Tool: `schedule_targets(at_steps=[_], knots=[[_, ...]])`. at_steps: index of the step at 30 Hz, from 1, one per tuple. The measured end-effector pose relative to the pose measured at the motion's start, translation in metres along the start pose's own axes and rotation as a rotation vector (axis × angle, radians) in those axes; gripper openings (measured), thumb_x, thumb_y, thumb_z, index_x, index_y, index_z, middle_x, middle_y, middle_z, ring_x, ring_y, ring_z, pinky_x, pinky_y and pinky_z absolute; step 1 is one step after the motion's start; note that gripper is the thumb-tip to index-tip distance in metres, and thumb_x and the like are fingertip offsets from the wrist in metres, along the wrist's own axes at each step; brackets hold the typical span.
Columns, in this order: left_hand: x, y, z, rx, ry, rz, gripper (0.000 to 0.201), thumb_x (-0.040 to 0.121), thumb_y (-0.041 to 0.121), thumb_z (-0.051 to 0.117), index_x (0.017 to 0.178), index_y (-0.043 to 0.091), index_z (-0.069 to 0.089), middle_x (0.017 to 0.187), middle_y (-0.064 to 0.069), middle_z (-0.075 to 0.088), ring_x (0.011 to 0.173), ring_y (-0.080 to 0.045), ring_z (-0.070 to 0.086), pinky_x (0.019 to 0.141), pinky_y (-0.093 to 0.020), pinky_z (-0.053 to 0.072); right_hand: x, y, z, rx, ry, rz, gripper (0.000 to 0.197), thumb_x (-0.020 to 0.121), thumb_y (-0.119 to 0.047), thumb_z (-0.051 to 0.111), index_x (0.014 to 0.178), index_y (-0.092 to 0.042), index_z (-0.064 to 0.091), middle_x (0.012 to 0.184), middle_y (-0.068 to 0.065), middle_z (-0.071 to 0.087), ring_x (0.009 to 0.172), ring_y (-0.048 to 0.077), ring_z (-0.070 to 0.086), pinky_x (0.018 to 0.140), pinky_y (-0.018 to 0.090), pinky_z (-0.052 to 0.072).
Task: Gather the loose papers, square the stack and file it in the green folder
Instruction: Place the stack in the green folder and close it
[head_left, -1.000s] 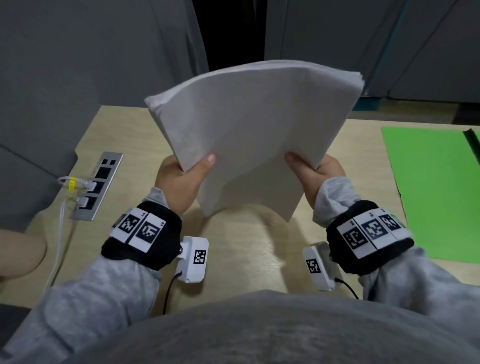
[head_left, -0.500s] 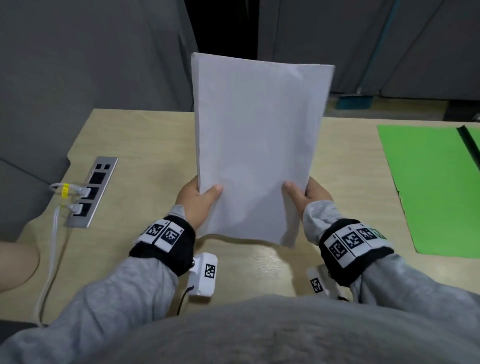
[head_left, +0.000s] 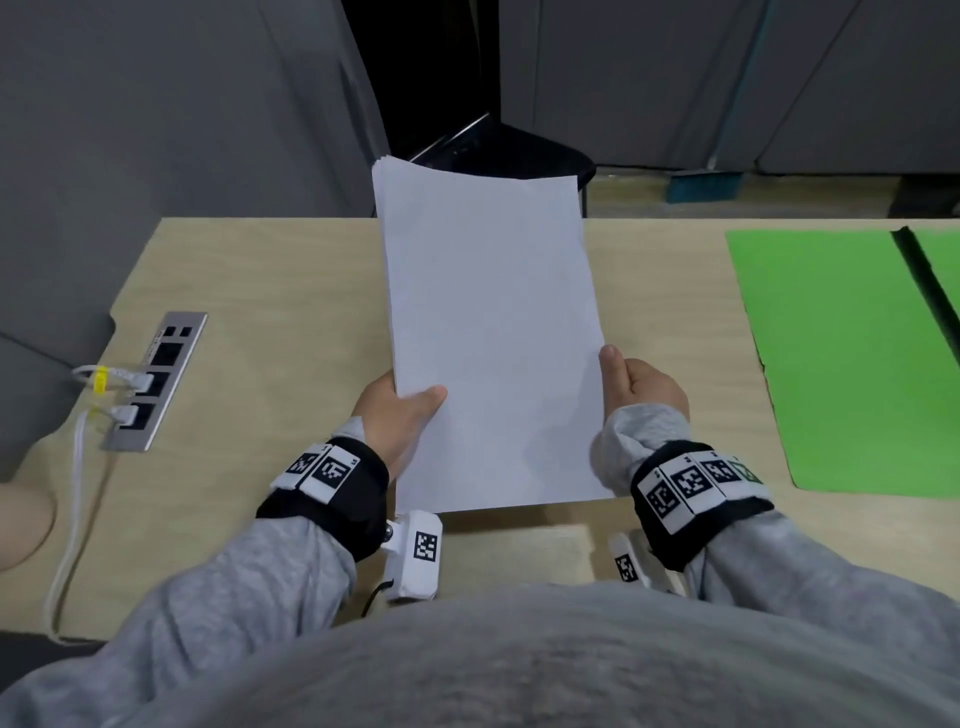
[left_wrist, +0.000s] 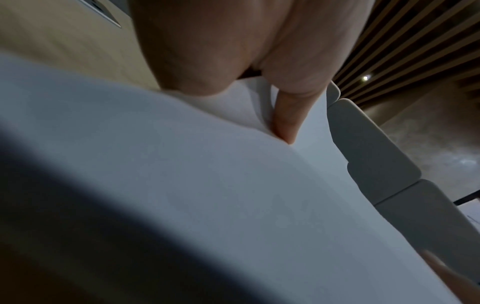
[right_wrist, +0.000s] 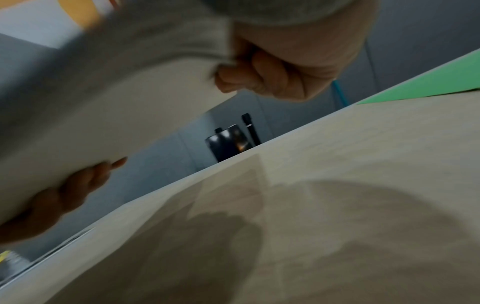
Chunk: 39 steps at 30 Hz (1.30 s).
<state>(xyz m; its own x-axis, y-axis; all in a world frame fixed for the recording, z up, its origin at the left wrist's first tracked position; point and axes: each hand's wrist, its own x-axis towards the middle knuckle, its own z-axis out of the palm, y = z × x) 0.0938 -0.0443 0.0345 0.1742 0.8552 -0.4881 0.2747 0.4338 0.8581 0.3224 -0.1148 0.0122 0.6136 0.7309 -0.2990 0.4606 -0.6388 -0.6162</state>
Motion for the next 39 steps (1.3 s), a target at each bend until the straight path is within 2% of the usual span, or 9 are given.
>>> schedule_targets(at_steps=[6,10,13,17,20,23,28,32,39], knots=[[-0.003,0.000,0.034,0.036,0.006,-0.033,0.024,0.071,0.023,0.067,0.095,0.022,0.069,0.104,-0.002,0.074,0.098,-0.026,0.070,0.094,-0.046,0.051,0.031,0.055,-0.038,-0.082,0.028,0.091,0.046,0.092,-0.048,0.037,0.092,-0.008,0.058,0.094,0.016,0.068,0.086,0.033,0.064,0.078,0.033,0.049],[-0.003,-0.004,0.057,0.005,0.010,-0.044,0.022,0.070,0.020,0.066,0.092,0.021,0.070,0.101,-0.004,0.075,0.095,-0.027,0.071,0.092,-0.048,0.052,0.047,0.096,-0.052,-0.261,0.020,0.154,0.057,0.084,-0.055,0.048,0.124,-0.015,0.042,0.136,0.015,0.040,0.118,0.035,0.048,0.101,0.043,0.041],[-0.003,-0.004,0.069,0.014,0.007,-0.037,0.016,0.081,0.011,0.063,0.094,0.020,0.068,0.098,-0.002,0.074,0.093,-0.025,0.070,0.085,-0.038,0.054,0.056,0.131,-0.058,-0.372,-0.014,0.217,0.084,0.081,-0.066,0.042,0.143,-0.014,0.019,0.156,0.017,0.009,0.142,0.037,0.015,0.115,0.053,0.020],[0.000,-0.005,0.074,-0.038,0.035,-0.028,0.019,0.082,0.002,0.062,0.093,0.016,0.066,0.079,0.005,0.076,0.076,-0.014,0.073,0.072,-0.031,0.054,0.054,0.147,-0.055,-0.484,-0.164,0.180,0.087,0.084,-0.067,0.028,0.148,-0.016,-0.003,0.157,0.010,-0.013,0.145,0.031,-0.008,0.117,0.052,0.004],[-0.001,-0.001,0.077,-0.069,0.057,-0.030,0.019,0.088,-0.004,0.054,0.091,0.013,0.063,0.069,0.007,0.074,0.062,-0.007,0.071,0.058,-0.023,0.055,0.044,0.120,-0.050,-0.332,-0.371,0.011,0.067,0.090,-0.054,0.035,0.144,-0.018,0.018,0.156,0.010,0.018,0.141,0.032,0.023,0.115,0.049,0.023],[-0.001,0.001,0.077,-0.086,0.115,-0.015,0.021,0.087,-0.003,0.055,0.105,0.006,0.063,0.084,-0.002,0.070,0.072,-0.017,0.068,0.067,-0.029,0.053,0.042,0.102,-0.049,-0.104,-0.383,0.004,0.059,0.087,-0.045,0.051,0.137,-0.020,0.032,0.147,0.006,0.039,0.132,0.030,0.041,0.109,0.047,0.034],[0.000,-0.003,0.068,-0.090,0.170,-0.002,0.022,0.084,-0.004,0.058,0.091,0.015,0.065,0.081,0.004,0.071,0.071,-0.014,0.068,0.071,-0.031,0.049,0.058,0.128,-0.075,-0.481,0.016,0.259,0.069,0.074,-0.052,0.065,0.130,-0.023,0.037,0.157,0.011,0.005,0.142,0.041,0.010,0.114,0.060,0.014],[-0.001,-0.010,0.057,-0.063,0.196,0.014,0.020,0.082,-0.001,0.062,0.086,0.018,0.066,0.068,0.013,0.074,0.077,-0.015,0.065,0.072,-0.030,0.048,0.065,0.139,-0.085,-0.379,-0.097,0.436,0.095,0.061,-0.068,0.066,0.138,-0.032,0.022,0.157,0.010,-0.012,0.140,0.047,-0.004,0.108,0.070,0.007],[0.000,-0.009,0.034,-0.093,0.201,-0.001,0.018,0.083,0.000,0.062,0.089,0.016,0.066,0.086,0.003,0.071,0.080,-0.017,0.066,0.081,-0.034,0.049,0.031,0.084,-0.038,-0.476,-0.310,0.254,0.092,0.064,-0.063,0.068,0.139,-0.046,0.016,0.156,0.003,-0.019,0.141,0.045,-0.004,0.110,0.066,0.013]])
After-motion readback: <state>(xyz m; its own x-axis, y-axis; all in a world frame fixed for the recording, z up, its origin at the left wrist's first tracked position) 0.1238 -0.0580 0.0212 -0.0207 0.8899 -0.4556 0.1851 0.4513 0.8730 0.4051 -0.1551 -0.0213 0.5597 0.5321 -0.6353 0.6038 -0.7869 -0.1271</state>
